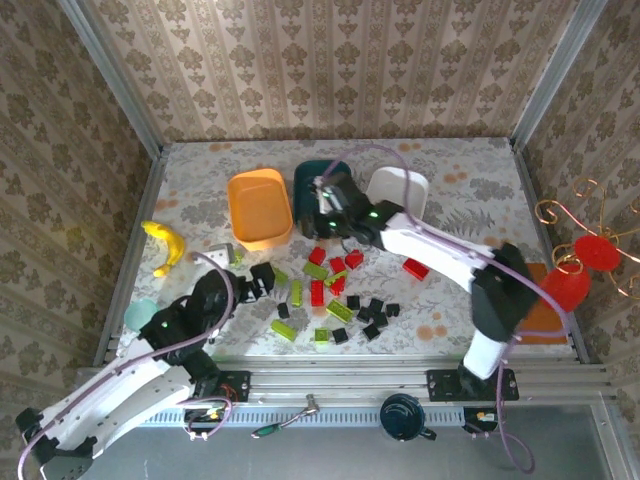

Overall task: Sort the legos into containers by color
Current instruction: Place the lego in the container, then pick up the lego from the middle-left of the table.

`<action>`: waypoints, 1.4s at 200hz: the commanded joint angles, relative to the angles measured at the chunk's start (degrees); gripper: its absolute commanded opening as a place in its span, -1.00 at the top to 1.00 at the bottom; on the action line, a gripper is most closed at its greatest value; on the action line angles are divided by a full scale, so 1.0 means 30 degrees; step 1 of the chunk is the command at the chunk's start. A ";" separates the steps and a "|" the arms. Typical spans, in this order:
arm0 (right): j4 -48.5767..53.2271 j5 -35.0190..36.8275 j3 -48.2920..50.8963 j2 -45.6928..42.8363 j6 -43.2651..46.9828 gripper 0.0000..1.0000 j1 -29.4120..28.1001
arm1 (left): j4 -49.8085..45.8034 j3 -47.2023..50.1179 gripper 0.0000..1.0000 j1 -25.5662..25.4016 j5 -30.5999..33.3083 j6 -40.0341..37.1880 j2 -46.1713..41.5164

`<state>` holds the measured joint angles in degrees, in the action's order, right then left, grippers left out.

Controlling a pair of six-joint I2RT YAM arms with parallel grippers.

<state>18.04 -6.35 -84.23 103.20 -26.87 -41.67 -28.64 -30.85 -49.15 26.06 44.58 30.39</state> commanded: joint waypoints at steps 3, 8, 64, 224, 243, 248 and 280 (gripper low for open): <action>0.1087 -0.0830 -0.4390 0.3899 0.1390 0.38 -0.0290 | -0.2376 0.0231 -0.98 -0.0019 0.0804 0.1006 -0.0770; 0.1251 -0.0920 -0.5386 0.4691 0.1384 0.38 -0.0309 | -0.2575 0.0278 -0.98 -0.0007 0.0782 0.1120 -0.0884; 0.3961 -0.2136 -1.6456 1.2205 0.0743 0.21 -0.0239 | -0.3109 0.0615 -0.99 0.0064 0.0162 0.1581 -0.0745; -0.2999 -0.0233 0.3431 -0.1404 0.0208 -0.53 0.0229 | -0.2073 0.0581 -0.89 -0.6021 -0.2933 0.2206 0.5830; -0.3471 -0.0114 0.5901 -0.2937 0.0028 -0.54 0.0310 | -0.3102 0.0196 -0.90 -0.7154 -0.2175 0.2975 0.7185; -0.3535 -0.0056 0.6408 -0.3281 -0.0006 -0.54 0.0341 | -0.3225 0.0162 -0.90 -0.7396 -0.2052 0.3104 0.7499; -0.3871 0.0049 0.8580 -0.4901 -0.0243 -0.55 0.0559 | -0.3087 0.0322 -1.00 -0.7989 -0.1701 0.3882 0.9229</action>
<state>9.45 -7.75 -61.41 92.38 -26.35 -40.62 -35.86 -29.61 -71.99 18.20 52.73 55.59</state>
